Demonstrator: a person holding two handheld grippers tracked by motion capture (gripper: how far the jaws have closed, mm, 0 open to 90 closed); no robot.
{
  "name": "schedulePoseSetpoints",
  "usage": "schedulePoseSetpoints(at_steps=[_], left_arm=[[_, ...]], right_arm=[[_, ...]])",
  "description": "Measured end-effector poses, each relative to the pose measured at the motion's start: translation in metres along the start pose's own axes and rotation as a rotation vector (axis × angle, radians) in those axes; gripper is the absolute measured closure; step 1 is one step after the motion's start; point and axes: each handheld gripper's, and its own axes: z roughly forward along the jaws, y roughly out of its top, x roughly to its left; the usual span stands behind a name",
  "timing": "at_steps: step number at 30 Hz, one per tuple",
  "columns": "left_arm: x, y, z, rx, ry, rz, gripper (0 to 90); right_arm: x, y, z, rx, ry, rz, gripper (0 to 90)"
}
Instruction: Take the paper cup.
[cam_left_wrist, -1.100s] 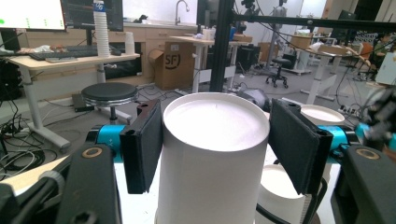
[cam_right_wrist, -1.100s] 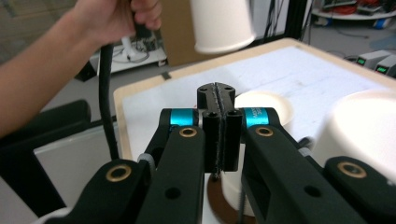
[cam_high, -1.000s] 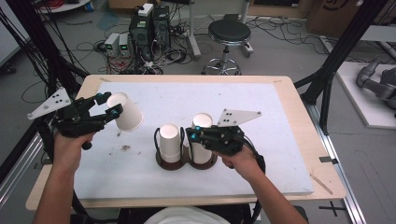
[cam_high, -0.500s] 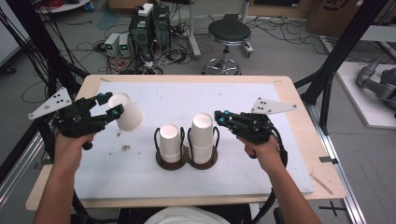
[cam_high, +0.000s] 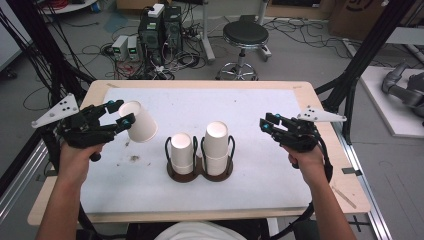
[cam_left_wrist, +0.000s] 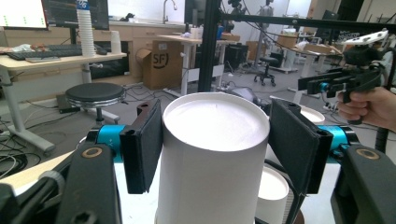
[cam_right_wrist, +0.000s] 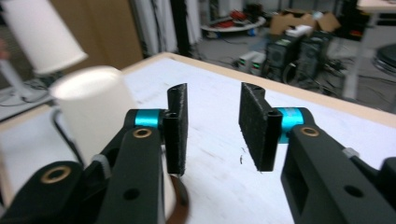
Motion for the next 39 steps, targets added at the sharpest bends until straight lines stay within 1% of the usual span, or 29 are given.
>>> schedulePoseSetpoints(at_steps=[3,6,9,11,13,16,19,23,25,26,29,32,35,39], left_arm=[[-0.001,0.000,0.001,0.002,-0.009,-0.003,36.6],[-0.002,-0.001,0.002,0.000,-0.024,-0.011,36.6],[-0.003,-0.002,0.004,0.004,-0.030,-0.012,36.6],[-0.004,-0.002,0.005,0.008,-0.034,-0.011,36.6],[-0.005,-0.002,0.006,0.012,-0.039,-0.010,36.6],[-0.005,-0.003,0.006,0.012,-0.042,-0.012,36.6],[-0.005,-0.004,0.006,0.015,-0.041,-0.010,36.6],[-0.005,-0.004,0.005,0.014,-0.043,-0.012,36.6],[-0.005,-0.004,0.005,0.014,-0.046,-0.013,36.6],[-0.005,-0.005,0.006,0.018,-0.046,-0.012,36.6],[-0.006,-0.006,0.007,0.026,-0.050,-0.009,36.6],[-0.007,-0.006,0.008,0.029,-0.055,-0.007,36.6],[-0.007,-0.005,0.008,0.022,-0.062,-0.010,36.6],[-0.009,-0.005,0.009,0.025,-0.068,-0.006,36.6]], right_arm=[[-0.007,-0.006,-0.004,0.020,-0.039,-0.016,51.7],[-0.010,-0.011,-0.007,0.032,-0.060,-0.074,42.9],[-0.012,-0.014,-0.009,0.026,-0.080,-0.100,30.9],[-0.014,-0.015,-0.011,0.011,-0.109,-0.100,21.5],[-0.018,-0.017,-0.013,0.003,-0.112,-0.098,21.0],[-0.024,-0.023,-0.018,-0.005,-0.120,-0.078,21.0],[-0.030,-0.030,-0.023,-0.013,-0.132,-0.069,21.0],[-0.036,-0.042,-0.031,-0.016,-0.167,-0.069,21.0],[-0.039,-0.049,-0.035,-0.009,-0.187,-0.056,20.9],[-0.039,-0.051,-0.036,-0.009,-0.190,-0.044,20.9],[-0.037,-0.056,-0.037,-0.017,-0.189,-0.041,20.9],[-0.036,-0.055,-0.035,-0.012,-0.178,-0.047,20.9],[-0.035,-0.053,-0.035,-0.018,-0.176,-0.041,20.9],[-0.036,-0.054,-0.035,-0.013,-0.177,-0.037,20.9]])
